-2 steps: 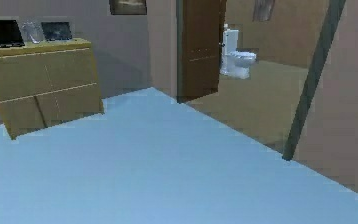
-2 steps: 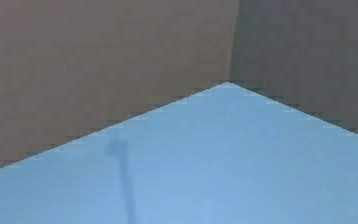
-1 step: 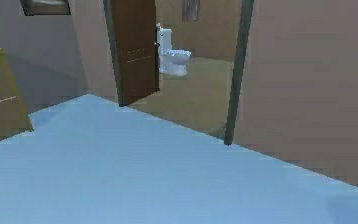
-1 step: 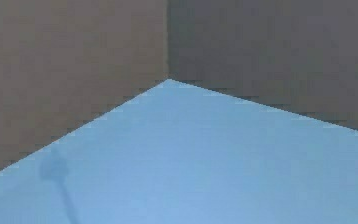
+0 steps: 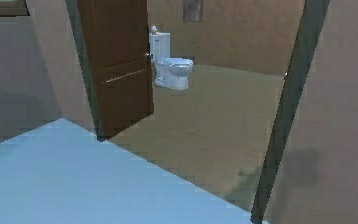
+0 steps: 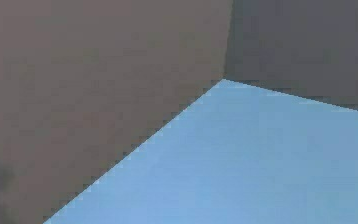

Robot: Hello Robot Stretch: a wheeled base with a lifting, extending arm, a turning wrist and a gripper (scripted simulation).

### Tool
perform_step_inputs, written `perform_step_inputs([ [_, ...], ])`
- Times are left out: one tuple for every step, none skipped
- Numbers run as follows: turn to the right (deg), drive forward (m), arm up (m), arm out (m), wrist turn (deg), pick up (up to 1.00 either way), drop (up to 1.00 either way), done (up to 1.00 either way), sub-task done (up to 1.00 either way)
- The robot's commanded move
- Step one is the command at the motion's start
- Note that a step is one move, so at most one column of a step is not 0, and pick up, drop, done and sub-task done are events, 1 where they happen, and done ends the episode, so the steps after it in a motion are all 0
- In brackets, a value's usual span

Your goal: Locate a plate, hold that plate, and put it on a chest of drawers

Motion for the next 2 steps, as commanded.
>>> perform_step_inputs([
  [3.0, 0.00, 0.00, 0.00, 0.0, 0.00, 0.00, 0.00, 0.00],
  [0.0, 0.60, 0.00, 0.00, 0.0, 0.00, 0.00, 0.00, 0.00],
])
